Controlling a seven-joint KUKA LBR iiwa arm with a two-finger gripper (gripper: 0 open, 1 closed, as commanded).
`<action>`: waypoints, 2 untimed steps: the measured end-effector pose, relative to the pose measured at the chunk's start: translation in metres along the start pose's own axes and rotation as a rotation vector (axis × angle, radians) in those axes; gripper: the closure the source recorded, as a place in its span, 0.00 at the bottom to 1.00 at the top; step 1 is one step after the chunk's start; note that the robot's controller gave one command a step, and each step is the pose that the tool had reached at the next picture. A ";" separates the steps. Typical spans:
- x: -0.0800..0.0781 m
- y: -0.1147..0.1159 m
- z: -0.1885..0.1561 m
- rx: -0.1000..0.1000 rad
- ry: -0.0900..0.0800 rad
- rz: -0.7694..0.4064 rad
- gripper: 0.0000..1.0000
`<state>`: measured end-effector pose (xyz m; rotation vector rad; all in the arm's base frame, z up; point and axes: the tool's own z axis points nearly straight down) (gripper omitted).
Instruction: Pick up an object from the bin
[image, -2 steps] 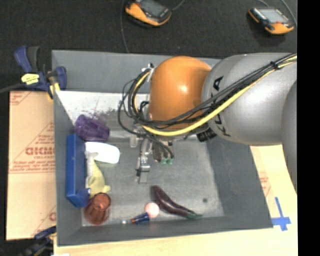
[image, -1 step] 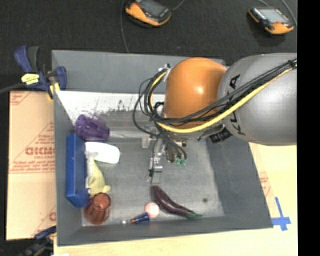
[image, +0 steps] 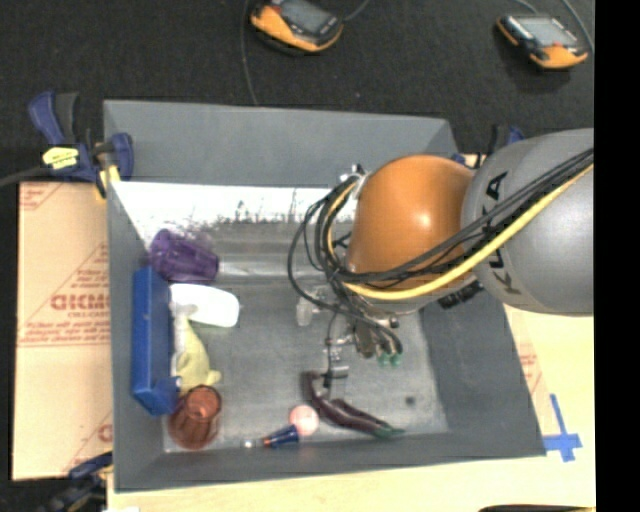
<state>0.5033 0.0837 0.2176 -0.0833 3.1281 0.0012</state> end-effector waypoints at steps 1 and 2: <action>-0.004 -0.084 0.035 -0.002 -0.007 0.025 0.00; 0.012 -0.050 0.055 0.000 -0.004 0.009 0.00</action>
Offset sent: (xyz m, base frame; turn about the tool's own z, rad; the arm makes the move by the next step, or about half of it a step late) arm -0.0275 0.0100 -0.0746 -0.0329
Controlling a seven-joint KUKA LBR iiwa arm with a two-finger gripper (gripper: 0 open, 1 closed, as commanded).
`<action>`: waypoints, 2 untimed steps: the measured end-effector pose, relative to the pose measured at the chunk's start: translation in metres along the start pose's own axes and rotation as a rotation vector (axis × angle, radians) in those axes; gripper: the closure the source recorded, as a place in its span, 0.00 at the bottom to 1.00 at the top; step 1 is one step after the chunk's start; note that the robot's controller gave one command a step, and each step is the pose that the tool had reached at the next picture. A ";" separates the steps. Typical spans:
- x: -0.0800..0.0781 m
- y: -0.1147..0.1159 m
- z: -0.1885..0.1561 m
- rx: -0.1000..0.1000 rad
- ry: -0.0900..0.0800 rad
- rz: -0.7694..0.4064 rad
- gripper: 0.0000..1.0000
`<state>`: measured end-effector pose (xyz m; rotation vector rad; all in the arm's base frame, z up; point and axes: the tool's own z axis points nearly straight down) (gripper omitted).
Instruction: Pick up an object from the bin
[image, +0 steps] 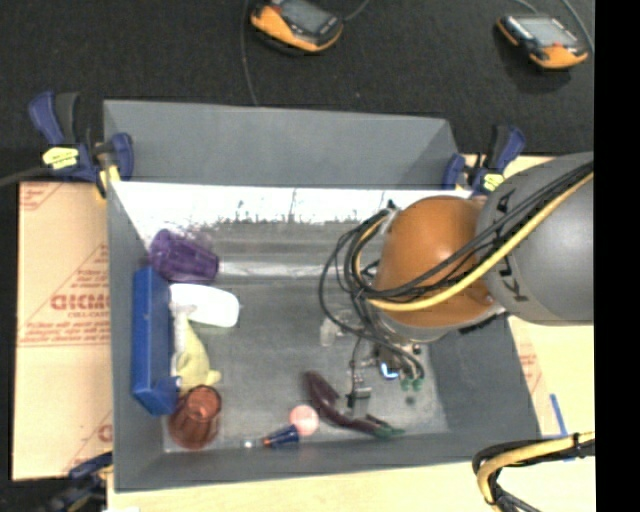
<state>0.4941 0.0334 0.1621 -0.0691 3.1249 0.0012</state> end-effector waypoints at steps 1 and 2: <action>0.002 0.022 0.042 -0.003 -0.007 -0.020 0.00; 0.002 -0.040 0.077 -0.001 -0.007 -0.019 0.00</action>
Offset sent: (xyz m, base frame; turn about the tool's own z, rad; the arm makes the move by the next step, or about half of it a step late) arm 0.0021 -0.0659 -0.0921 -0.0140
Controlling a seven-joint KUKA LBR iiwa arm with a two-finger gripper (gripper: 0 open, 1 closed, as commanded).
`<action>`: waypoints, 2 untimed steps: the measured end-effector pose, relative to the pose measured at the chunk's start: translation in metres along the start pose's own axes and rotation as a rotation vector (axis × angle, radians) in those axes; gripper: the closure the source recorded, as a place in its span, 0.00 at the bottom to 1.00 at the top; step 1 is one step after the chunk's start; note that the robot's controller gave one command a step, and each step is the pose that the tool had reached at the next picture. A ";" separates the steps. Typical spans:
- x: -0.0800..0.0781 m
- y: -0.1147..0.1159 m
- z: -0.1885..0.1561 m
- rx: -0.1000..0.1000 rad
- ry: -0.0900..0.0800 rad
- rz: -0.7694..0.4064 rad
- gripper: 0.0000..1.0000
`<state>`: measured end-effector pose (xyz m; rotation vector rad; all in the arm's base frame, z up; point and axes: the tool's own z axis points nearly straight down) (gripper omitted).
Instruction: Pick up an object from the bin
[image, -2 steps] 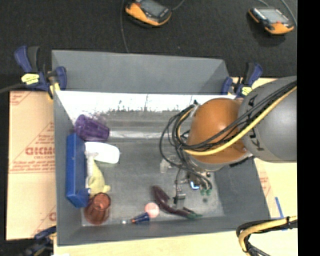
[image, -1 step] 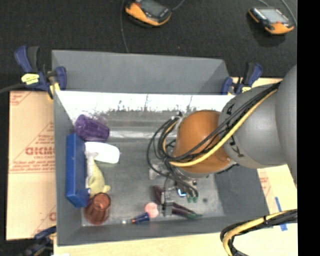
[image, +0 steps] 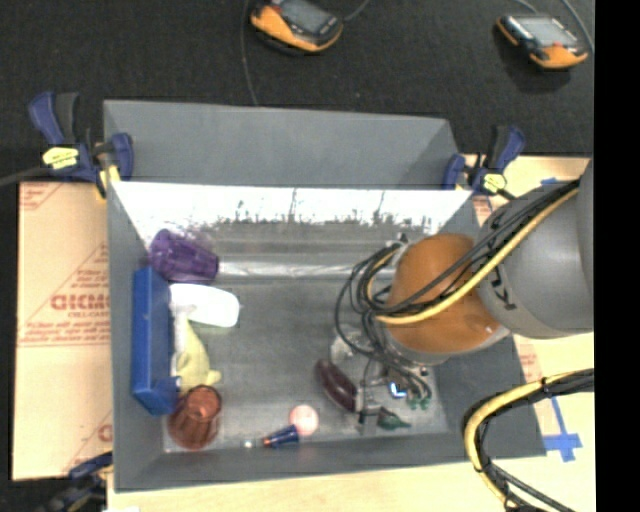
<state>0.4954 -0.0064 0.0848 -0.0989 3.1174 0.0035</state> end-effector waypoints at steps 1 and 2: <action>0.018 -0.023 0.012 -0.001 0.004 -0.166 1.00; 0.018 -0.023 0.012 -0.001 0.004 -0.163 1.00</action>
Offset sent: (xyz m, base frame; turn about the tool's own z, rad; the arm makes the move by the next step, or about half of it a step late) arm 0.0000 0.0000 0.0000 0.0000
